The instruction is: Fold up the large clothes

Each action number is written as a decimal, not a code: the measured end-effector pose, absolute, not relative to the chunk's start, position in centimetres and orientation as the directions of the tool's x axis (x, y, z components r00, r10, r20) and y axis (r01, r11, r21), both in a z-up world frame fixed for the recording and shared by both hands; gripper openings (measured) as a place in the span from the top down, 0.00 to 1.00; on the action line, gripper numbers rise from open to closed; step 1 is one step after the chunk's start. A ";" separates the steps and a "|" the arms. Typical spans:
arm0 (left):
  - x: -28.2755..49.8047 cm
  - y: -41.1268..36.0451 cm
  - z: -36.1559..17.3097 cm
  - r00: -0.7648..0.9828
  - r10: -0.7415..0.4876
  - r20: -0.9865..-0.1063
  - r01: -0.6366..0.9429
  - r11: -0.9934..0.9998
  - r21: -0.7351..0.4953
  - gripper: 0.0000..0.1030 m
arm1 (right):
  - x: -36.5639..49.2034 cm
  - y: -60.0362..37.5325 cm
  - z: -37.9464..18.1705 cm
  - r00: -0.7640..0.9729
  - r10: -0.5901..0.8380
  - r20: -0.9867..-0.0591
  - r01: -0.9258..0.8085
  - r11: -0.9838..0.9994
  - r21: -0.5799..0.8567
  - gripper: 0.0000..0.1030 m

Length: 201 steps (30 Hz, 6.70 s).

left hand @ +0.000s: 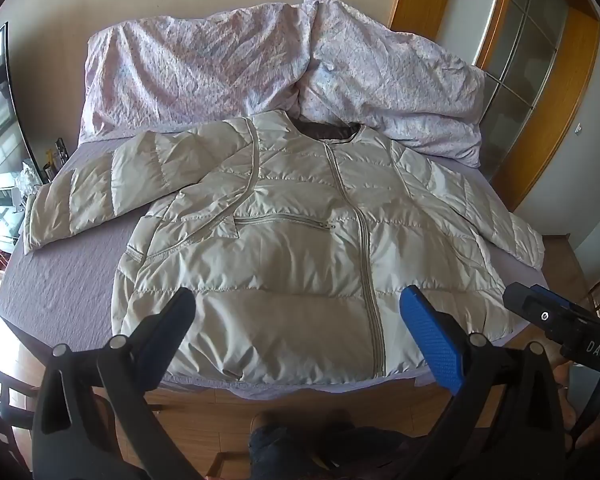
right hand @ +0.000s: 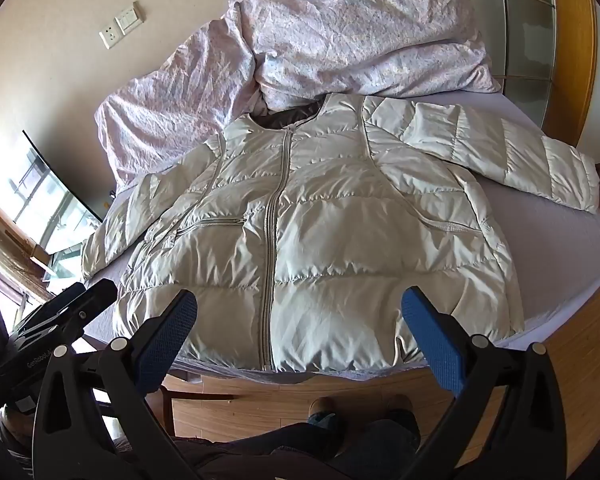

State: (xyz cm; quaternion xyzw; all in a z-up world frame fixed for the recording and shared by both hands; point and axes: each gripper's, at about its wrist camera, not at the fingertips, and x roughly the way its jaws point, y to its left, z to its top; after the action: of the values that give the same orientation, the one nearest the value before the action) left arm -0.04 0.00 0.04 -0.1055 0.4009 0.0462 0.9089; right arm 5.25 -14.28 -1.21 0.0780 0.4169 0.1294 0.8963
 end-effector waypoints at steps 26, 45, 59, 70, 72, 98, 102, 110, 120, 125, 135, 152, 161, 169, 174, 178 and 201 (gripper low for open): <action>0.0 0.0 0.0 0.671 0.002 -0.742 -0.170 0.974 -0.151 0.02 | 5.3 -14.4 -1.2 0.620 0.300 -0.725 -0.167 0.953 0.252 0.01; 0.0 0.0 0.0 0.669 0.002 -0.744 -0.169 0.974 -0.150 0.02 | 5.4 -14.4 -1.1 0.619 0.301 -0.725 -0.167 0.953 0.253 0.01; 0.0 0.0 0.0 0.668 0.003 -0.744 -0.169 0.974 -0.148 0.02 | 5.5 -14.5 -1.2 0.619 0.303 -0.725 -0.168 0.952 0.254 0.01; 0.0 0.0 0.0 0.668 0.003 -0.744 -0.169 0.974 -0.148 0.02 | 5.6 -14.4 -1.3 0.619 0.303 -0.725 -0.168 0.952 0.255 0.01; 0.0 0.0 0.0 0.667 0.003 -0.745 -0.169 0.975 -0.147 0.02 | 5.6 -14.4 -1.3 0.619 0.303 -0.725 -0.168 0.952 0.255 0.01; 3.9 1.2 -1.7 0.637 0.028 -0.771 -0.198 0.972 -0.128 0.02 | 12.2 -19.8 -2.3 0.631 0.281 -0.723 -0.047 0.944 0.326 0.01; 5.6 0.7 -2.1 0.622 0.071 -0.780 -0.199 0.977 -0.070 0.02 | 15.4 -24.2 -2.7 0.649 0.219 -0.728 0.048 0.944 0.326 0.01; 8.9 0.4 -3.5 0.571 0.097 -0.815 -0.236 0.970 -0.050 0.02 | 21.3 -36.0 -5.1 0.618 0.054 -0.784 0.295 0.909 0.295 0.05; 11.7 0.4 -4.7 0.516 0.107 -0.850 -0.274 0.961 -0.045 0.02 | 24.8 -47.7 -7.4 0.507 -0.142 -0.850 0.548 0.815 0.190 0.08; 12.4 0.2 -5.1 0.494 0.117 -0.861 -0.280 0.959 -0.031 0.02 | 25.6 -50.5 -8.6 0.456 -0.168 -0.874 0.602 0.782 0.163 0.08; 12.3 1.2 -5.7 0.470 0.119 -0.875 -0.308 0.951 -0.036 0.02 | 26.6 -54.3 -11.2 0.353 -0.165 -0.921 0.680 0.721 0.132 0.13; 12.6 3.4 -6.1 0.460 0.107 -0.882 -0.318 0.947 -0.051 0.02 | 26.6 -52.8 -10.2 0.455 -0.023 -0.890 0.599 0.747 0.287 0.79; 13.3 6.4 -5.8 0.476 0.110 -0.873 -0.324 0.944 -0.058 0.02 | 30.2 -44.1 -3.9 0.578 0.054 -0.815 0.409 0.845 0.345 0.80; 13.5 10.5 -5.9 0.466 0.140 -0.874 -0.376 0.925 -0.052 0.02 | 35.6 -30.6 -2.8 0.555 0.211 -0.804 0.173 0.916 0.361 0.80; 12.8 13.1 -6.1 0.462 0.138 -0.876 -0.412 0.908 -0.074 0.02 | 37.9 -21.7 -5.1 0.472 0.253 -0.845 0.084 0.941 0.329 0.80; 11.9 15.5 -6.3 0.455 0.143 -0.879 -0.449 0.889 -0.088 0.02 | 38.2 -15.7 -6.7 0.413 0.310 -0.856 0.006 0.939 0.343 0.80; 8.0 25.3 -7.5 0.390 0.189 -0.901 -0.601 0.794 -0.093 0.02 | 38.4 -3.3 -6.6 0.389 0.351 -0.852 -0.134 0.936 0.325 0.62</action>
State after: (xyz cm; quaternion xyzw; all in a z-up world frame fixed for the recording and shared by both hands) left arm 7.98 25.32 -7.55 -0.2078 0.4953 0.2445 0.8073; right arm 38.40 -3.27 -6.60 0.1019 0.5331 0.1464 0.8270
